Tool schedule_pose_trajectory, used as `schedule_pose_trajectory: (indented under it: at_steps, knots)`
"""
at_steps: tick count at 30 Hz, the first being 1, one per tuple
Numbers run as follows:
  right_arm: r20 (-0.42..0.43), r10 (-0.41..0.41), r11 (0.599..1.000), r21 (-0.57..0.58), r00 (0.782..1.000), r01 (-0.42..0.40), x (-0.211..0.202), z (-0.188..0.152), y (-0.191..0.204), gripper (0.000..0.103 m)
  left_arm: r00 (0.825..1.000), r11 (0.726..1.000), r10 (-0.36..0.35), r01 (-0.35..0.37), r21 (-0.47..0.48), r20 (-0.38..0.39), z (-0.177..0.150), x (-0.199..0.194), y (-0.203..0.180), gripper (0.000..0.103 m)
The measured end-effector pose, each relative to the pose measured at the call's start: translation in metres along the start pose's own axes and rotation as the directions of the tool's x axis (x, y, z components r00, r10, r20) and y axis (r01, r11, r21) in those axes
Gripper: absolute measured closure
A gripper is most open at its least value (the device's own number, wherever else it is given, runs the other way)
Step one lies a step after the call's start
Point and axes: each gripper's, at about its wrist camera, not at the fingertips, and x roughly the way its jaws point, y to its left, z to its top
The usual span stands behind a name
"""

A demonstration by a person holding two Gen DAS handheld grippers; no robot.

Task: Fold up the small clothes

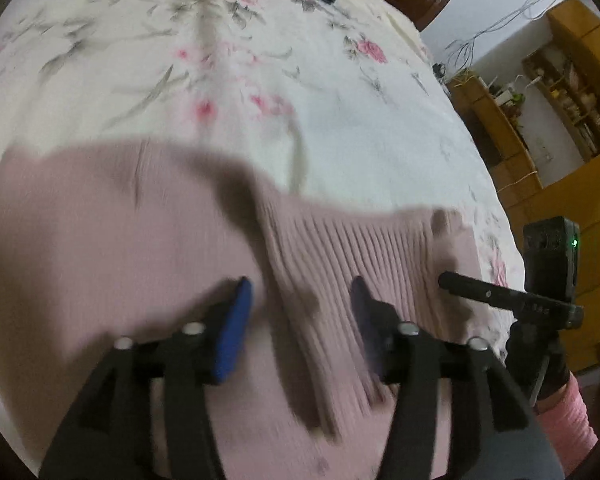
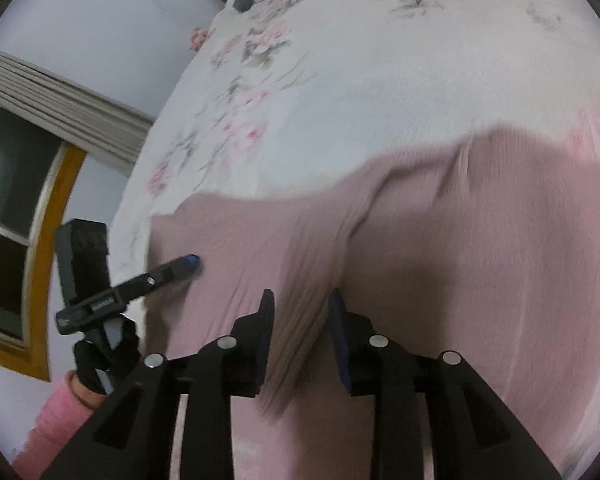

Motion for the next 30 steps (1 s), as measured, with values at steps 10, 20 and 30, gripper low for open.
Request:
schedule_pose_trajectory:
  at_steps: [10, 20, 30]
  knots:
    - [-0.111, 0.046, 0.998, 0.053, 0.993, -0.041, 0.021, -0.022, 0.007, 0.092, 0.996, 0.997, -0.034, 0.028, -0.077, -0.081, -0.021, 0.017, 0.001, 0.096]
    - [-0.108, -0.03, 0.999, 0.016, 0.994, 0.032, 0.011, -0.032, -0.016, 0.094, 0.997, 1.0, 0.014, -0.013, 0.018, -0.081, -0.03, 0.015, 0.01, 0.097]
    - [0.023, -0.072, 0.996, -0.051, 0.997, 0.073, -0.019, -0.059, 0.001, 0.074, 0.995, 0.993, 0.101, -0.102, 0.058, 0.01, -0.054, -0.014, -0.011, 0.065]
